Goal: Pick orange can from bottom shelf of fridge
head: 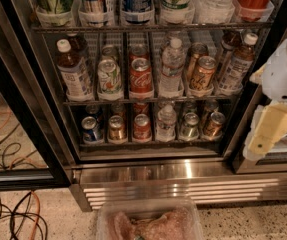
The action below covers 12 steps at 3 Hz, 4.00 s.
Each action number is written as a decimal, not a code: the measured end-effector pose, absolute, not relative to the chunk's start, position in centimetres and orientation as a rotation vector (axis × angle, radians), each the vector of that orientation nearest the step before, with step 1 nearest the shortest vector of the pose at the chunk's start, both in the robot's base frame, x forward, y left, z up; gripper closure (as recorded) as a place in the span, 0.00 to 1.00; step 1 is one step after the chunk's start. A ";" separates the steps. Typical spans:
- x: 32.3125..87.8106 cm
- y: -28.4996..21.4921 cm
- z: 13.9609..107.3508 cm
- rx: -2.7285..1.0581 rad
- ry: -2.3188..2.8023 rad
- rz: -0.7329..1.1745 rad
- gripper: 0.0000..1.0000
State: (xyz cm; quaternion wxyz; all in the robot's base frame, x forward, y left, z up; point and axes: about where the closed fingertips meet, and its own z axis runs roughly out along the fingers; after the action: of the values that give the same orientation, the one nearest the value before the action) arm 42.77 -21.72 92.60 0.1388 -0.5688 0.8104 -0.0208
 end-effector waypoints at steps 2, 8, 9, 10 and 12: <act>41.8 -21.8 90.1 -1.652 2.401 -0.006 0.00; 41.4 -22.3 72.1 -1.179 2.715 0.235 0.00; 41.6 -21.6 67.5 -0.995 2.739 0.284 0.00; 42.3 -21.8 64.4 -0.838 2.771 0.290 0.00; 43.1 -21.4 62.1 -0.773 2.809 0.325 0.00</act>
Offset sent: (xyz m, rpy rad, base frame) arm -0.0085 -0.0003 -0.0219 0.0038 0.0570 -0.0127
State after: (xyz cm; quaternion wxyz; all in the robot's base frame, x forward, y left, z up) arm 43.08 -21.39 62.08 0.1050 -0.2622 0.9529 0.1102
